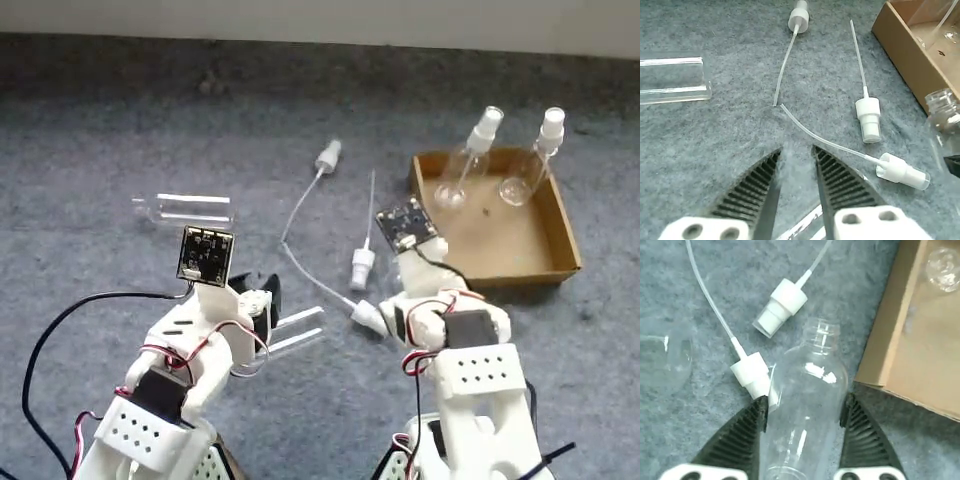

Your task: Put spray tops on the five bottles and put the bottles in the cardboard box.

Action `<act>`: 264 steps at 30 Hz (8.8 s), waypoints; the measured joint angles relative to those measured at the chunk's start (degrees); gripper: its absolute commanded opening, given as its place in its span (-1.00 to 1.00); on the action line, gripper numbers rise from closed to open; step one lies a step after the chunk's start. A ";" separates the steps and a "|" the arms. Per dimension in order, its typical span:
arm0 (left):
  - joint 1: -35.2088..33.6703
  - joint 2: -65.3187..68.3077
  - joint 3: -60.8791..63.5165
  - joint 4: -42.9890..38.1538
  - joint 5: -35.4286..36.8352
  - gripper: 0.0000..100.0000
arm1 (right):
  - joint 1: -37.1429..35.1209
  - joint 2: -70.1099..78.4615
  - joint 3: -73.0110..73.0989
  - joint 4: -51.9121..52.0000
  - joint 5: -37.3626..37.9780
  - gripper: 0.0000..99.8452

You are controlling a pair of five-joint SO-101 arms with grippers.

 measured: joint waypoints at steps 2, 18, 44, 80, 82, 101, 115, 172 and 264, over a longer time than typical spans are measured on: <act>0.00 0.00 0.00 0.00 0.00 -0.87 | 0.18 0.00 2.20 -1.67 0.00 -0.90; 0.00 0.00 0.09 0.00 0.00 -0.87 | 0.35 -0.44 10.46 -4.04 6.24 -0.62; 0.00 -0.09 0.35 0.00 0.00 -0.87 | 0.35 7.74 1.32 3.87 6.42 -0.49; 0.00 -0.09 0.35 0.00 0.00 -0.87 | 0.35 32.44 -9.85 3.78 6.42 -0.59; 0.00 -0.09 0.35 0.00 0.00 -0.87 | 0.35 32.44 -9.85 3.78 6.42 -0.70; 0.00 -0.09 0.35 0.00 -20.04 -0.88 | 2.81 10.29 -15.74 3.87 4.04 -0.72; 0.62 -0.09 0.35 0.00 -34.73 -0.88 | 2.81 -24.88 5.01 -5.19 -11.87 -0.72; 0.97 111.21 -115.60 33.49 -44.57 -0.73 | 2.99 -28.40 28.66 -28.31 -22.24 -0.72; -2.73 137.67 -176.26 56.53 -27.52 -0.99 | 2.99 -29.10 30.68 -28.66 -22.33 -0.72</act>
